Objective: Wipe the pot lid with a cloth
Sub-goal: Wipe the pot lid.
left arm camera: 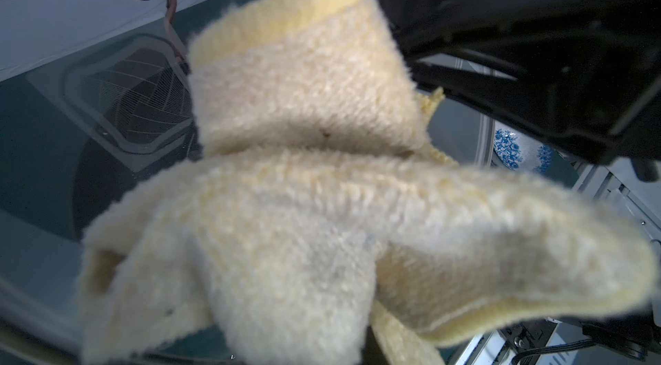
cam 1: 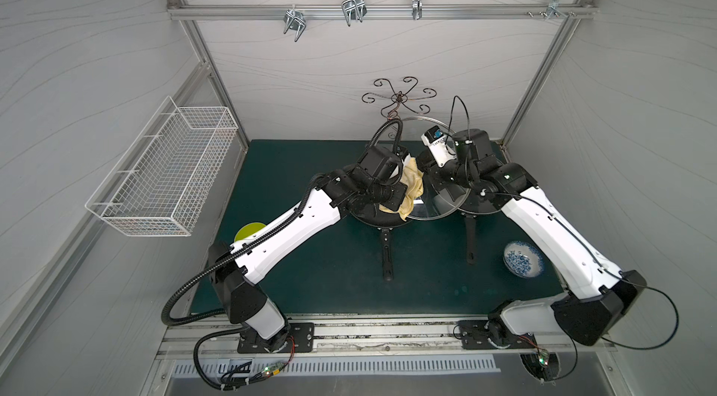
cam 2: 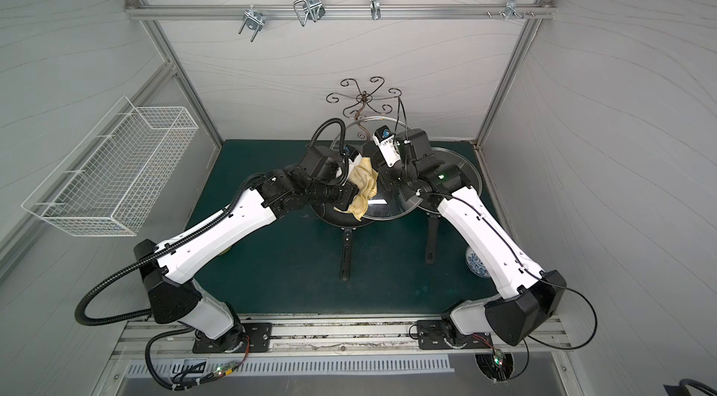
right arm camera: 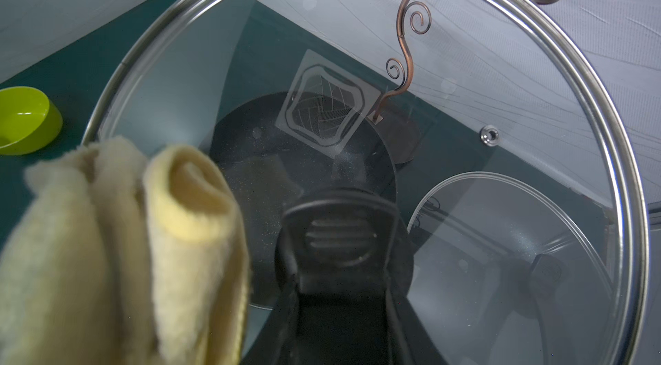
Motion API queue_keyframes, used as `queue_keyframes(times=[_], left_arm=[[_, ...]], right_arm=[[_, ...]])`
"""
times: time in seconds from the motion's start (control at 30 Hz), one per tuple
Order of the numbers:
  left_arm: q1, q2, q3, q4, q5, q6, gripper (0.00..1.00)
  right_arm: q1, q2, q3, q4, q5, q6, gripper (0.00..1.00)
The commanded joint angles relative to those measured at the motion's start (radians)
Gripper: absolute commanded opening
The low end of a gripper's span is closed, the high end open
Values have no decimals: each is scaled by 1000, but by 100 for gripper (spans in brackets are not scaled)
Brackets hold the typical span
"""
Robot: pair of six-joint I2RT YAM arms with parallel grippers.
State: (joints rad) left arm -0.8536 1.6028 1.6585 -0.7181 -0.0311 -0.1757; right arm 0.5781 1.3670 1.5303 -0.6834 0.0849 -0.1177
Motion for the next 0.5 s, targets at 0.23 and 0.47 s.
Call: queue_keyframes(times=[0.23,0.47], left_arm=[[-52,90,67,39,39,-10,0],[-49,59,42,26,-35,-7,0]], right_arm=[[-6,-52,59,217,-81,90,0],[-17,-79,21,227,-74,76,0]])
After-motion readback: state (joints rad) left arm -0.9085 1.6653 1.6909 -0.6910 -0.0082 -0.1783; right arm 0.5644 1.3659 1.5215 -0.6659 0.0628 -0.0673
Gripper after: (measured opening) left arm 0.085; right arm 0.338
